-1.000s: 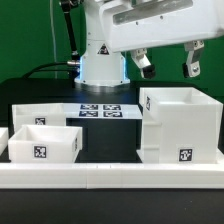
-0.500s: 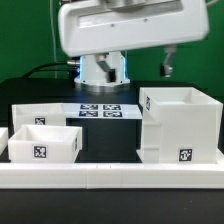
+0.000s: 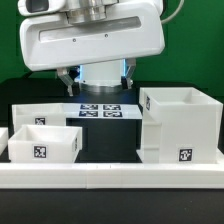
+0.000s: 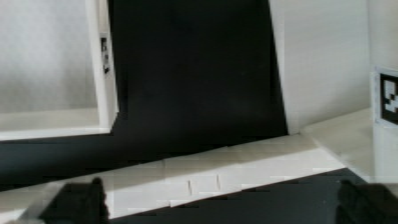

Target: Assemble drawer

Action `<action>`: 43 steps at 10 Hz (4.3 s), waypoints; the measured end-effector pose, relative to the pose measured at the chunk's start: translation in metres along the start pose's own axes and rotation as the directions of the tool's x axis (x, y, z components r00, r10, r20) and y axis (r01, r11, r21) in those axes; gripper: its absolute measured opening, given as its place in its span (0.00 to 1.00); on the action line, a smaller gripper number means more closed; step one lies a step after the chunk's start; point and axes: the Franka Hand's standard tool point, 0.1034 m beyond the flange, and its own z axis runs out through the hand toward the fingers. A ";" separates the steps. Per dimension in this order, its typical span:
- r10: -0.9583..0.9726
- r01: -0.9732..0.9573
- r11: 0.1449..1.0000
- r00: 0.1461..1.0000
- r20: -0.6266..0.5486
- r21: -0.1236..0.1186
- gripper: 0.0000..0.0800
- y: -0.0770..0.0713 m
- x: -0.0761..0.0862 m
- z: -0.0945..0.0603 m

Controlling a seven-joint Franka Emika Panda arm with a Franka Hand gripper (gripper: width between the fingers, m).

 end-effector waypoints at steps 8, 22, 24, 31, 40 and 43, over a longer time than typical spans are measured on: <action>0.019 -0.021 0.997 0.999 -0.031 -0.075 0.81 0.050 -0.038 0.066; -0.003 -0.003 0.992 0.999 -0.049 -0.126 0.81 0.068 -0.058 0.112; -0.004 -0.002 0.992 0.999 -0.049 -0.125 0.77 0.066 -0.057 0.112; -0.004 -0.002 0.992 0.999 -0.051 -0.125 0.05 0.066 -0.057 0.112; -0.224 0.223 0.969 0.975 0.001 -0.109 0.05 0.053 -0.061 0.088; -0.359 0.359 0.927 0.933 0.020 -0.109 0.05 0.054 -0.061 0.089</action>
Offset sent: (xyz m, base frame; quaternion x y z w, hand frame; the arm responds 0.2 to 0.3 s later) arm -0.0517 -0.0382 -0.0497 -0.0424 -0.0070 0.0232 0.9988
